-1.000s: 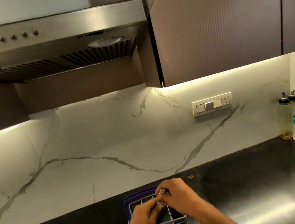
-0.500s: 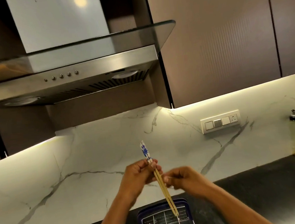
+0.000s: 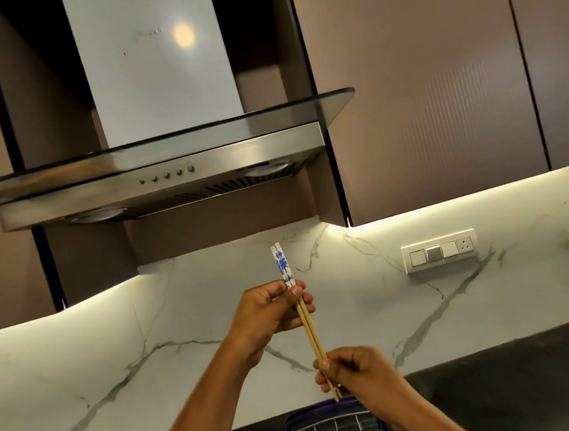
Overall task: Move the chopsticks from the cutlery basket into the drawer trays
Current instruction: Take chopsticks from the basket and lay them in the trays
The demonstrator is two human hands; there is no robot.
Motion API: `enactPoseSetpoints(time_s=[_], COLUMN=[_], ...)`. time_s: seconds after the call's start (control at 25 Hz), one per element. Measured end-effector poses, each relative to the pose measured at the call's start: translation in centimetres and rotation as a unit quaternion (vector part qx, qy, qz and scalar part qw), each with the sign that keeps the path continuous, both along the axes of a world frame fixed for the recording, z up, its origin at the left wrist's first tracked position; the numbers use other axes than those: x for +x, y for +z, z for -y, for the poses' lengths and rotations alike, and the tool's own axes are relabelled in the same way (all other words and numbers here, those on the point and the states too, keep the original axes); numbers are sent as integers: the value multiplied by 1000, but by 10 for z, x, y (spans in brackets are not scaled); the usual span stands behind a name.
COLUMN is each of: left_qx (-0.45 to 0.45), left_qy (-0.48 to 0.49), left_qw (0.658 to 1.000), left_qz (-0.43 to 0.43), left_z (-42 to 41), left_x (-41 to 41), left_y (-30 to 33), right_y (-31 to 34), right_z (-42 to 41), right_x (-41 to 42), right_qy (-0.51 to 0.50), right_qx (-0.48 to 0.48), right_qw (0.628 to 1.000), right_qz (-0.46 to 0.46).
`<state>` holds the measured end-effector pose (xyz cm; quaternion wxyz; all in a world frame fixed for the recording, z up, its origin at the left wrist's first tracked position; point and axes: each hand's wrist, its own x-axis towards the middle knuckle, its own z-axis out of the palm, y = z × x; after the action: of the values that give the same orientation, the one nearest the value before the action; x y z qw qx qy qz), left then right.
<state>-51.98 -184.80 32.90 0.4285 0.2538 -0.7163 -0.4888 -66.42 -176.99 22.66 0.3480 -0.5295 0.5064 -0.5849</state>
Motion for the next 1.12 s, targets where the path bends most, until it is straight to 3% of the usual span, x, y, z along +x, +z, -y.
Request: enactPoseSetpoints(time_s=[0.2,0.36,0.56,0.72,0.92,1.12], left_qx=[53,164,313,336,401,455], left_qy=[-16,-21,-17,-1,-3,-29], left_qw=[998,984,944,927,899,870], left_qz=[41,64,100,163,175,190], left_z=[-21,-53,-101,-136,-161,-169], left_x=[8,21,42,62,78,98], left_y=[-59,-159,-313,-400,-462,-486], right_y=[-43,-124,-244,-306,-351,-372], right_z=[-19,-54,-118,-159,-172,-172], right_x=[18,28,68,94,107,118], right_qy=[-33,-8,-70,-46,-47,-27], right_qx=[15,113,271,372,436,492], right_qw=[999,993,959,926,895,864], right_qz=[-32,-25,-41,-41,-80,-105])
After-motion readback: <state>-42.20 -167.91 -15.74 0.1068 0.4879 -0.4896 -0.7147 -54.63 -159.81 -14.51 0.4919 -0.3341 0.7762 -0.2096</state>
